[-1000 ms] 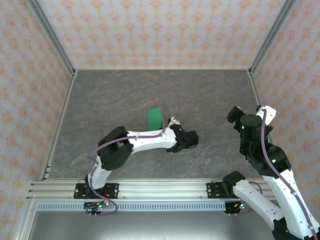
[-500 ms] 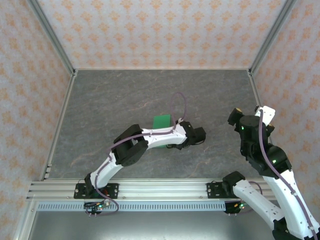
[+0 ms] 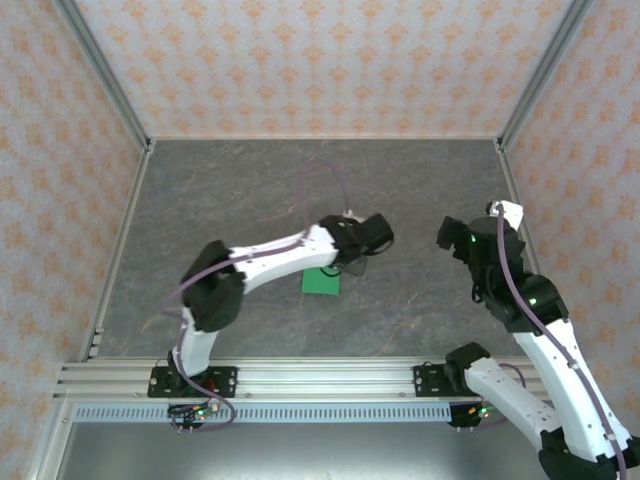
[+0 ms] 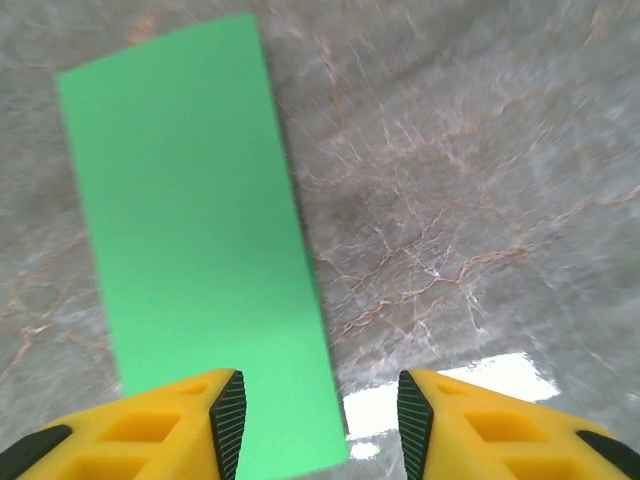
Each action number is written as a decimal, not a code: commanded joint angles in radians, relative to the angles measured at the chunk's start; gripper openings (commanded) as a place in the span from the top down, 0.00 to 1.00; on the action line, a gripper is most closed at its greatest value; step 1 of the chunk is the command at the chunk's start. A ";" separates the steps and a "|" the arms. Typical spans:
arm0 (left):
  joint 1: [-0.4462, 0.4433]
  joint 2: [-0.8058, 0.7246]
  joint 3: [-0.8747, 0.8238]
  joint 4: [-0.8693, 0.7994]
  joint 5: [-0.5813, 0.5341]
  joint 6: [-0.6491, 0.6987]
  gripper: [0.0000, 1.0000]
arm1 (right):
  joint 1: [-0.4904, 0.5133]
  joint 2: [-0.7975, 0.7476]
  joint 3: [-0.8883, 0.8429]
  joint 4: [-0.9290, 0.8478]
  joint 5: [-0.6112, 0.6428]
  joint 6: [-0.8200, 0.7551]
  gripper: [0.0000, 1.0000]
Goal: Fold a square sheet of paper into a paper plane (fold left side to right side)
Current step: Turn over the paper at the center of the table.
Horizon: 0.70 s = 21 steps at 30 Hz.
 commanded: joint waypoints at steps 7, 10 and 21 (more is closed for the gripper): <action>0.272 -0.354 -0.476 0.411 0.323 -0.041 0.47 | -0.031 0.142 -0.130 0.298 -0.523 0.090 0.03; 0.340 -0.365 -0.583 0.556 0.445 -0.062 0.47 | -0.029 0.202 -0.151 0.349 -0.611 0.107 0.08; 0.417 -0.233 -0.646 0.743 0.561 -0.051 0.49 | -0.013 0.242 -0.254 0.456 -0.708 0.149 0.10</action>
